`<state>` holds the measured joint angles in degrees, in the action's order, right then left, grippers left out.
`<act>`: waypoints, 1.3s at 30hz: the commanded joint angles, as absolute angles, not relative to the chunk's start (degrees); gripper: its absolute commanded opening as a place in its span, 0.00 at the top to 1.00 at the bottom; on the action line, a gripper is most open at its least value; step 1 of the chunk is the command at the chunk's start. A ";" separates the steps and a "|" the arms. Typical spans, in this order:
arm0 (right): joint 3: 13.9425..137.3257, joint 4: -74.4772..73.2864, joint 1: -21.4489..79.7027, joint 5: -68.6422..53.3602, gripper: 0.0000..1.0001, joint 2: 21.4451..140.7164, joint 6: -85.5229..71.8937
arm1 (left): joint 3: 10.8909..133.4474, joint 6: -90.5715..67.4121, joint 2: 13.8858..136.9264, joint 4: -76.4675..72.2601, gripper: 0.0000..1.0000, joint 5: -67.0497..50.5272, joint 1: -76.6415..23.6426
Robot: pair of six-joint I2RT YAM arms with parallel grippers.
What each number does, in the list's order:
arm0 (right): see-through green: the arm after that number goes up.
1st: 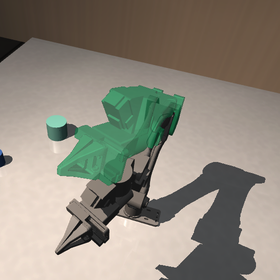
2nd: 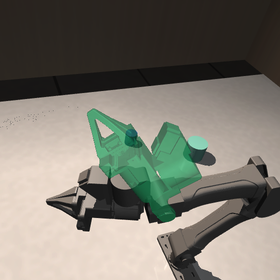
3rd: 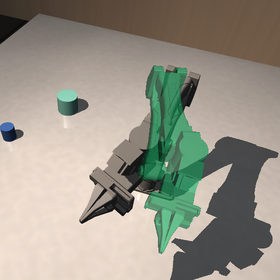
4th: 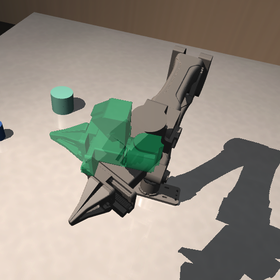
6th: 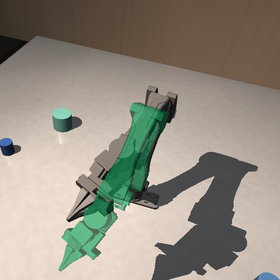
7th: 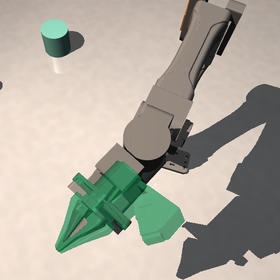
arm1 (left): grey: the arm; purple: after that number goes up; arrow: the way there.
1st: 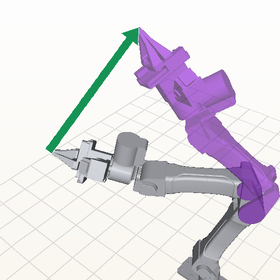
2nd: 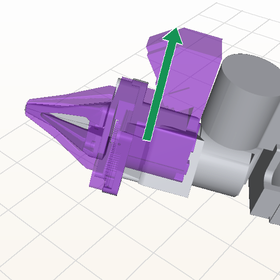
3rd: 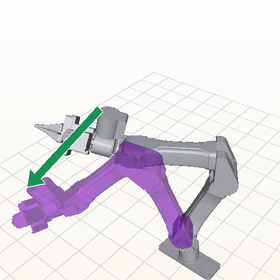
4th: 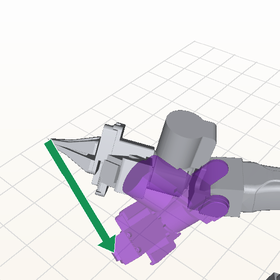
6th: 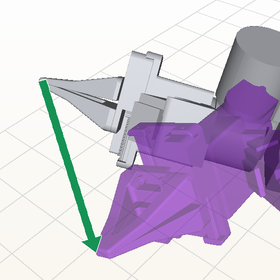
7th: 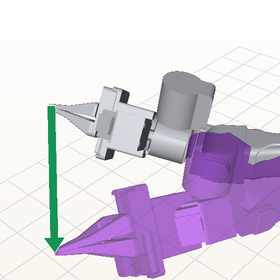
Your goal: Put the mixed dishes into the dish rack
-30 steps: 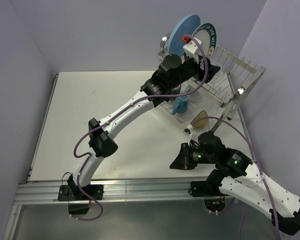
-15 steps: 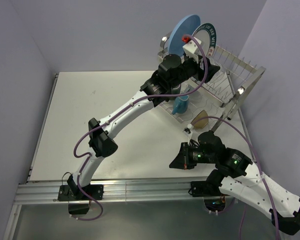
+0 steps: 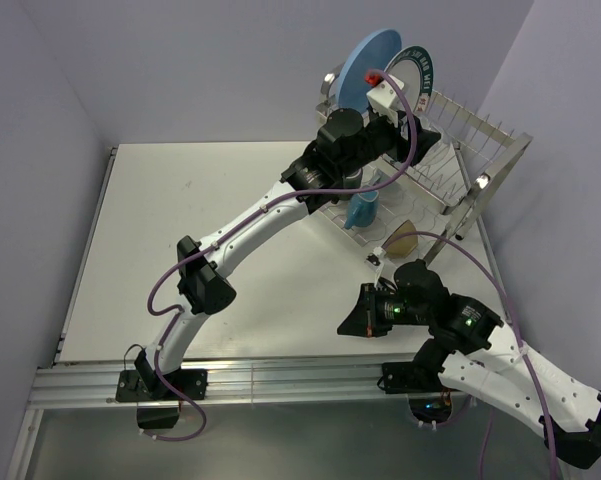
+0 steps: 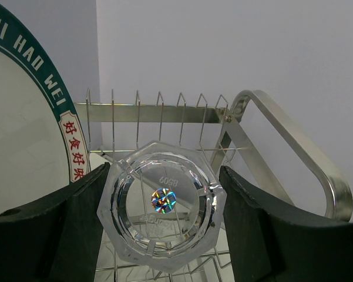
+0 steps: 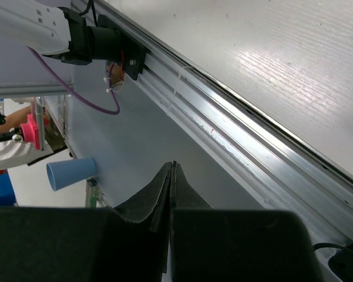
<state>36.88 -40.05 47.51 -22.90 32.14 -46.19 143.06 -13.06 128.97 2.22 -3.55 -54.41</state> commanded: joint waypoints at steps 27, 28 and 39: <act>38.76 -37.88 48.08 -21.27 1.00 33.22 -43.68 | 143.35 -12.57 126.39 1.06 0.01 -7.47 -53.61; 38.76 -37.88 48.08 -21.18 1.00 33.31 -43.68 | 143.00 -12.74 125.95 0.62 0.01 -8.17 -53.70; 37.53 -39.90 47.99 -16.70 0.73 32.17 -42.89 | 140.27 -12.31 119.10 2.63 0.01 -11.78 -58.70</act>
